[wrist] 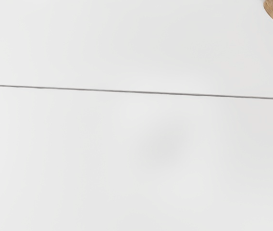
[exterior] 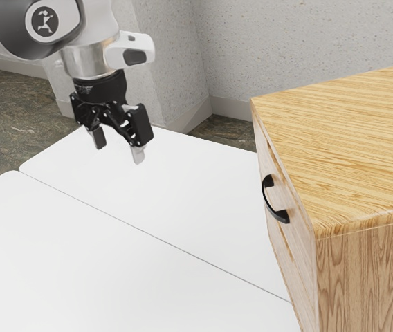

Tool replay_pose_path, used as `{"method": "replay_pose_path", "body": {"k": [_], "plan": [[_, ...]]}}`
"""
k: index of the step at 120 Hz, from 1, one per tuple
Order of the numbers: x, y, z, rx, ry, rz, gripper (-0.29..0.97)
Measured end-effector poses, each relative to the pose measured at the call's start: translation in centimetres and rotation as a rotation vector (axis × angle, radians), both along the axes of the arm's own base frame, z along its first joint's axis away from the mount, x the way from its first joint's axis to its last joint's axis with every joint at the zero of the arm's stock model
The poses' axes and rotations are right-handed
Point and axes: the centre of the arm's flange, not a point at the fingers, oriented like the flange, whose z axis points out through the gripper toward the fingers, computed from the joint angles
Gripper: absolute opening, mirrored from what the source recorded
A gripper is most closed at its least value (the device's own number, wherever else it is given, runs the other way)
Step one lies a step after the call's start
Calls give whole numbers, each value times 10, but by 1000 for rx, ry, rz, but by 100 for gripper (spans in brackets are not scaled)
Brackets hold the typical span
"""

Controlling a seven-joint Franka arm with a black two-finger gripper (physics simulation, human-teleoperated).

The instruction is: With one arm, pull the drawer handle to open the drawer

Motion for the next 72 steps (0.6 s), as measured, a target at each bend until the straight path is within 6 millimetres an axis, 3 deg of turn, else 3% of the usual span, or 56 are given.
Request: {"method": "replay_pose_path", "body": {"k": [26,36,42,50,61,72], "plan": [[2,1,6,-25,-44,4,68],[-28,-1,84,-70,-186,6,68],[-44,5,108,-89,-226,41,68],[-33,25,92,-97,-183,156,68],[8,51,45,-117,-111,371,68],[22,38,32,-132,-103,502,68]]}}
